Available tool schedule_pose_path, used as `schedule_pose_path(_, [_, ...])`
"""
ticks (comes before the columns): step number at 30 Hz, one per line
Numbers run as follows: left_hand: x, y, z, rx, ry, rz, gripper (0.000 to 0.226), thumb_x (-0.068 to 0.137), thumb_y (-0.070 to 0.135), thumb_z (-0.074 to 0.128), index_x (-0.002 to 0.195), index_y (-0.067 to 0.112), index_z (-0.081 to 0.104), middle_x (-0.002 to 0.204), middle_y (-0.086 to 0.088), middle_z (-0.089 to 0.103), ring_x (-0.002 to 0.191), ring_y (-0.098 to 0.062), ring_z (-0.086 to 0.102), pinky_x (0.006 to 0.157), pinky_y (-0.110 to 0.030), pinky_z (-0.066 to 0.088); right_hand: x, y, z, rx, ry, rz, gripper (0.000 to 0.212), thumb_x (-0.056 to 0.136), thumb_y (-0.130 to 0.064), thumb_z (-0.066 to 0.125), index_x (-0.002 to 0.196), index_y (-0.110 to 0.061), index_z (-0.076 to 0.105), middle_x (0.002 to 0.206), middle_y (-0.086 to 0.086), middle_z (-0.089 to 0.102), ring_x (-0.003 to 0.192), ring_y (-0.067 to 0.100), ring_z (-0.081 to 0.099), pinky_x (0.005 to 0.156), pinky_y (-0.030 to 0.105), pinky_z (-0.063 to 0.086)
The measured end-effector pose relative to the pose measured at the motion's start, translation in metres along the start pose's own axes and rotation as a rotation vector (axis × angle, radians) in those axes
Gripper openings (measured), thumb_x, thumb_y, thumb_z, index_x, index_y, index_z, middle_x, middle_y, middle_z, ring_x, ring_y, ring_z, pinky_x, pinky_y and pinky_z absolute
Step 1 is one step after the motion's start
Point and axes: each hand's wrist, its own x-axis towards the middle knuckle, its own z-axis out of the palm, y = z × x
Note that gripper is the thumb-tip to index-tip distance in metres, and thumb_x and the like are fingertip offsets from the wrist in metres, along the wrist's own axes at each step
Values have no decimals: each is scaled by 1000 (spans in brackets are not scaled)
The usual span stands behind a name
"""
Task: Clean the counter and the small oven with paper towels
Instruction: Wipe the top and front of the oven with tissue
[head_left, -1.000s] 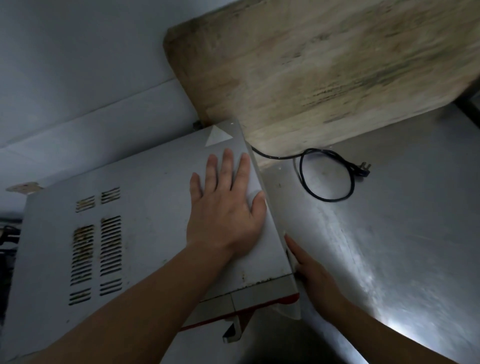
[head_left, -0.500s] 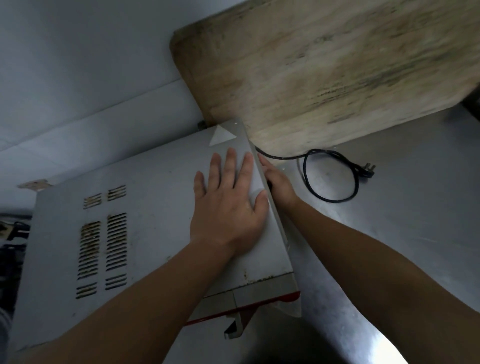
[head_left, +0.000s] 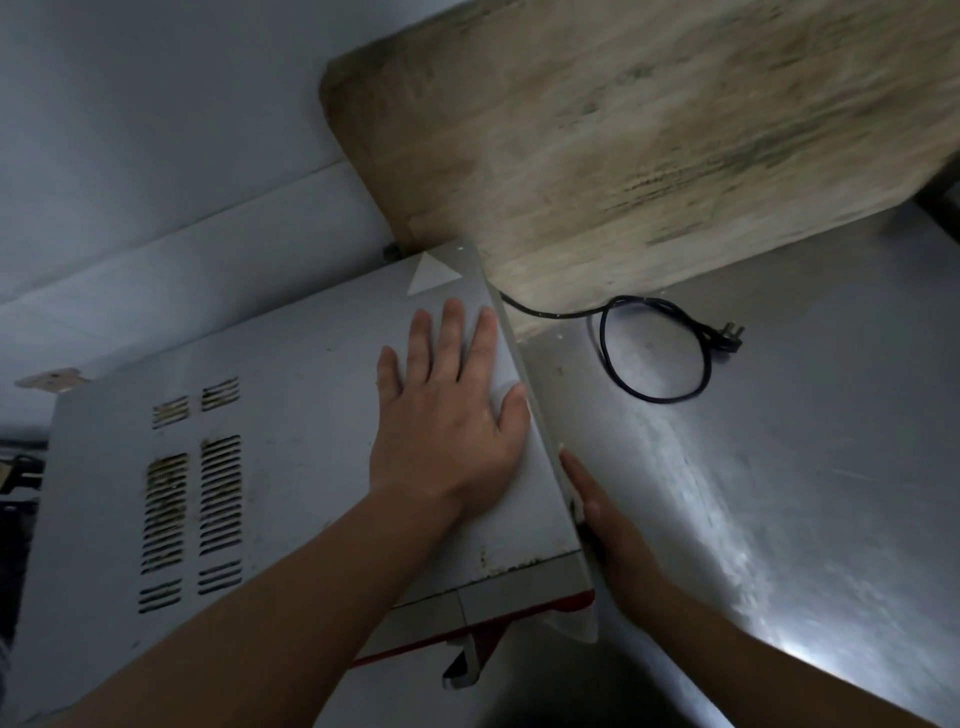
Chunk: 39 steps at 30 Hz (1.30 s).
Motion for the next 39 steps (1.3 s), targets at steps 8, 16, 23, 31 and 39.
schedule_pose_path(8, [-1,1,-1,-5,5,-5,73,94,59,9,159,32,-9,167,3,-16,152,-20,-19,123,-52,-7,37,-31,10,91,41,63,39,99,-48,47,137,-45,50,144,-12,50,130,3,48,108,27,40])
schedule_pose_path(16, [-1,2,-3,13,7,-18,73,94,60,11,158,33,-9,168,3,-14,153,-19,-17,123,-51,-7,152,-75,16,21,-76,-59,60,92,-65,48,140,-30,52,143,0,54,135,18,48,117,50,30])
schedule_pose_path(23, [0,1,-1,10,4,-8,73,94,60,9,158,33,-11,167,5,-16,152,-18,-20,123,-51,-7,94,-66,16,-1,-20,4,44,100,-50,45,141,-34,49,142,-10,53,133,1,45,115,31,33])
schedule_pose_path(31, [0,1,0,12,-6,-10,73,93,60,7,159,33,-10,167,4,-17,152,-19,-19,123,-50,-8,-23,5,5,-99,20,-27,81,84,-79,42,151,-35,32,157,-24,28,147,2,22,122,35,17])
schedule_pose_path(39, [0,1,0,17,-9,-15,74,92,61,6,158,33,-11,167,4,-16,152,-20,-19,123,-51,-7,15,-26,9,-74,19,-38,43,106,-43,36,149,-38,38,153,-19,37,142,1,33,121,41,24])
